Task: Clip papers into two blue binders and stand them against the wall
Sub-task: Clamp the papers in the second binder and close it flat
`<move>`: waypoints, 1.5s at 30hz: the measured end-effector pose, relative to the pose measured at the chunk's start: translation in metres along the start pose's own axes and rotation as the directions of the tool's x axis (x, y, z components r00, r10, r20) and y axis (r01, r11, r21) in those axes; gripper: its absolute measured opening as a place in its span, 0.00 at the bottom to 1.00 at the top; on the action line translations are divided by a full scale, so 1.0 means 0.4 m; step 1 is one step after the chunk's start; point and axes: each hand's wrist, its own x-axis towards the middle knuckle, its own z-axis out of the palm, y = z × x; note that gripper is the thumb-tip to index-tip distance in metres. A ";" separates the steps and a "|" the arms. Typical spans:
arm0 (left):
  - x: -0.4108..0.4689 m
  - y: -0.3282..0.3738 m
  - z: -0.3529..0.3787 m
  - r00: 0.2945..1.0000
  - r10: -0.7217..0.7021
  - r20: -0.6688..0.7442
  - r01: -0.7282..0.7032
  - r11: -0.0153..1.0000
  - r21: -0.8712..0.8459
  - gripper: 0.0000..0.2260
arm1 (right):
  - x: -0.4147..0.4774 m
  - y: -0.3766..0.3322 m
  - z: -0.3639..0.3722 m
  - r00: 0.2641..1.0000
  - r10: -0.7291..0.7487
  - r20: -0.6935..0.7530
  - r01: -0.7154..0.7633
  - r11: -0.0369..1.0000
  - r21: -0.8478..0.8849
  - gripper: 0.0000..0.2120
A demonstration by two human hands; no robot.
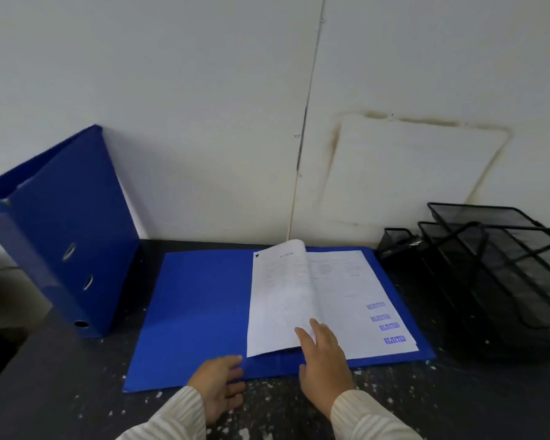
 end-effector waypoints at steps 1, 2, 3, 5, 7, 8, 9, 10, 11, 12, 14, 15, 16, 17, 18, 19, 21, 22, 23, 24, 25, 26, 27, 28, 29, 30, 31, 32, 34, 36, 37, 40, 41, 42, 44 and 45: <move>0.004 -0.008 0.009 1.000 -0.008 -0.009 0.008 1.000 -0.020 0.20 | 0.000 0.016 0.005 1.000 -0.013 0.004 0.013 1.000 -0.015 0.29; 0.006 -0.015 0.016 1.000 -0.015 -0.016 0.014 0.999 -0.033 0.21 | 0.002 0.029 0.010 1.000 -0.030 0.008 0.030 0.999 -0.030 0.29; 0.010 -0.020 0.027 1.000 -0.016 -0.024 0.015 0.999 -0.042 0.21 | 0.008 0.043 0.015 0.999 -0.051 0.014 0.052 0.998 -0.044 0.29; 0.018 -0.024 0.046 0.999 -0.005 -0.043 0.003 0.999 -0.039 0.20 | 0.023 0.058 0.023 0.994 -0.110 0.026 0.112 0.991 -0.077 0.28; 0.026 -0.017 0.070 0.998 0.015 -0.058 -0.016 1.000 -0.014 0.19 | 0.045 0.066 0.031 0.985 -0.171 0.035 0.174 0.978 -0.112 0.27; 0.030 -0.013 0.079 0.997 0.023 -0.067 -0.023 1.000 0.005 0.19 | 0.054 0.066 0.035 0.981 -0.194 0.030 0.196 0.971 -0.138 0.26; 0.034 -0.008 0.091 0.997 0.031 -0.076 -0.029 0.999 0.032 0.18 | 0.066 0.070 0.040 0.977 -0.214 0.021 0.214 0.963 -0.165 0.25; 0.037 -0.003 0.101 0.995 0.043 -0.086 -0.038 0.998 0.059 0.16 | 0.077 0.069 0.039 0.972 -0.233 0.015 0.232 0.954 -0.189 0.24; 0.045 0.002 0.111 0.993 0.056 -0.100 -0.047 0.995 0.088 0.14 | 0.089 0.070 0.037 0.967 -0.255 0.004 0.250 0.944 -0.215 0.23; 0.052 0.008 0.118 0.991 0.066 -0.119 -0.052 0.991 0.124 0.12 | 0.099 0.069 0.033 0.960 -0.281 -0.022 0.269 0.936 -0.228 0.23; 0.065 0.020 0.129 0.984 0.093 -0.151 -0.061 0.977 0.205 0.10 | 0.119 0.071 0.020 0.947 -0.306 -0.101 0.279 0.936 -0.217 0.24; 0.068 0.025 0.132 0.979 0.122 -0.160 -0.082 0.968 0.238 0.09 | 0.126 0.071 0.010 0.942 -0.290 -0.170 0.259 0.949 -0.182 0.24; 0.078 0.034 0.138 0.974 0.155 -0.163 -0.106 0.957 0.271 0.10 | 0.138 0.075 -0.002 0.945 -0.246 -0.216 0.228 0.968 -0.106 0.23; 0.094 0.044 0.148 0.971 0.185 -0.154 -0.133 0.944 0.302 0.11 | 0.153 0.086 -0.014 0.949 -0.183 -0.257 0.183 0.983 -0.022 0.22; 0.097 0.050 0.153 0.966 0.220 -0.136 -0.165 0.930 0.329 0.12 | 0.159 0.091 -0.024 0.952 -0.106 -0.286 0.132 0.989 0.074 0.19; 0.099 0.057 0.160 0.961 0.252 -0.117 -0.199 0.918 0.344 0.13 | 0.163 0.099 -0.032 0.946 -0.018 -0.325 0.082 0.979 0.186 0.17; 0.117 0.072 0.183 0.950 0.298 -0.090 -0.247 0.896 0.370 0.15 | 0.172 0.124 -0.049 0.907 0.208 -0.367 -0.017 0.887 0.462 0.12; 0.125 0.078 0.195 0.946 0.316 -0.078 -0.262 0.882 0.391 0.16 | 0.174 0.139 -0.053 0.878 0.329 -0.347 -0.062 0.797 0.600 0.10; 0.134 0.083 0.209 0.942 0.329 -0.059 -0.275 0.864 0.421 0.16 | 0.176 0.160 -0.055 0.842 0.446 -0.303 -0.112 0.695 0.710 0.08; 0.139 0.086 0.222 0.938 0.346 -0.037 -0.292 0.841 0.455 0.16 | 0.177 0.183 -0.051 0.795 0.553 -0.249 -0.167 0.594 0.787 0.05; 0.144 0.089 0.234 0.932 0.363 -0.015 -0.310 0.815 0.489 0.16 | 0.176 0.205 -0.048 0.741 0.652 -0.161 -0.235 0.477 0.847 0.02; 0.148 0.091 0.245 0.928 0.373 0.006 -0.323 0.794 0.516 0.16 | 0.177 0.228 -0.039 0.675 0.734 -0.074 -0.301 0.366 0.881 0.08; 0.149 0.092 0.254 0.925 0.379 0.022 -0.332 0.779 0.531 0.16 | 0.175 0.251 -0.032 0.613 0.790 0.030 -0.377 0.259 0.889 0.15; 0.151 0.093 0.261 0.924 0.381 0.035 -0.337 0.768 0.545 0.16 | 0.169 0.269 -0.029 0.561 0.815 0.142 -0.459 0.164 0.873 0.20; 0.153 0.096 0.268 0.923 0.383 0.046 -0.342 0.756 0.558 0.17 | 0.162 0.282 -0.031 0.521 0.812 0.265 -0.537 0.070 0.841 0.24; 0.157 0.098 0.274 0.922 0.382 0.058 -0.345 0.746 0.570 0.17 | 0.152 0.291 -0.035 0.488 0.774 0.404 -0.604 -0.035 0.796 0.26; 0.160 0.100 0.279 0.922 0.381 0.066 -0.346 0.738 0.579 0.18 | 0.144 0.297 -0.039 0.462 0.709 0.532 -0.655 -0.131 0.744 0.28; 0.163 0.104 0.283 0.923 0.379 0.070 -0.345 0.732 0.587 0.18 | 0.134 0.300 -0.045 0.441 0.633 0.637 -0.697 -0.205 0.687 0.31; 0.170 0.112 0.290 0.924 0.373 0.079 -0.344 0.728 0.593 0.18 | 0.122 0.304 -0.048 0.415 0.498 0.761 -0.732 -0.314 0.605 0.35; 0.173 0.121 0.295 0.921 0.379 0.083 -0.352 0.725 0.592 0.19 | 0.114 0.300 -0.051 0.415 0.410 0.812 -0.701 -0.425 0.572 0.35; 0.174 0.126 0.298 0.921 0.381 0.085 -0.355 0.726 0.589 0.18 | 0.108 0.296 -0.052 0.436 0.361 0.824 -0.660 -0.494 0.566 0.35; 0.179 0.141 0.305 0.920 0.383 0.090 -0.362 0.736 0.572 0.18 | 0.094 0.280 -0.063 0.552 0.237 0.799 -0.483 -0.691 0.538 0.33; 0.181 0.144 0.307 0.918 0.385 0.092 -0.366 0.738 0.566 0.18 | 0.093 0.274 -0.067 0.598 0.219 0.771 -0.432 -0.723 0.540 0.31; 0.182 0.148 0.310 0.917 0.388 0.093 -0.370 0.740 0.561 0.18 | 0.095 0.267 -0.073 0.638 0.225 0.736 -0.403 -0.717 0.569 0.28; 0.184 0.153 0.317 0.917 0.385 0.101 -0.376 0.753 0.540 0.16 | 0.113 0.245 -0.089 0.695 0.315 0.646 -0.380 -0.602 0.702 0.20; 0.184 0.155 0.320 0.918 0.382 0.107 -0.379 0.765 0.520 0.14 | 0.129 0.234 -0.096 0.718 0.390 0.576 -0.365 -0.493 0.789 0.15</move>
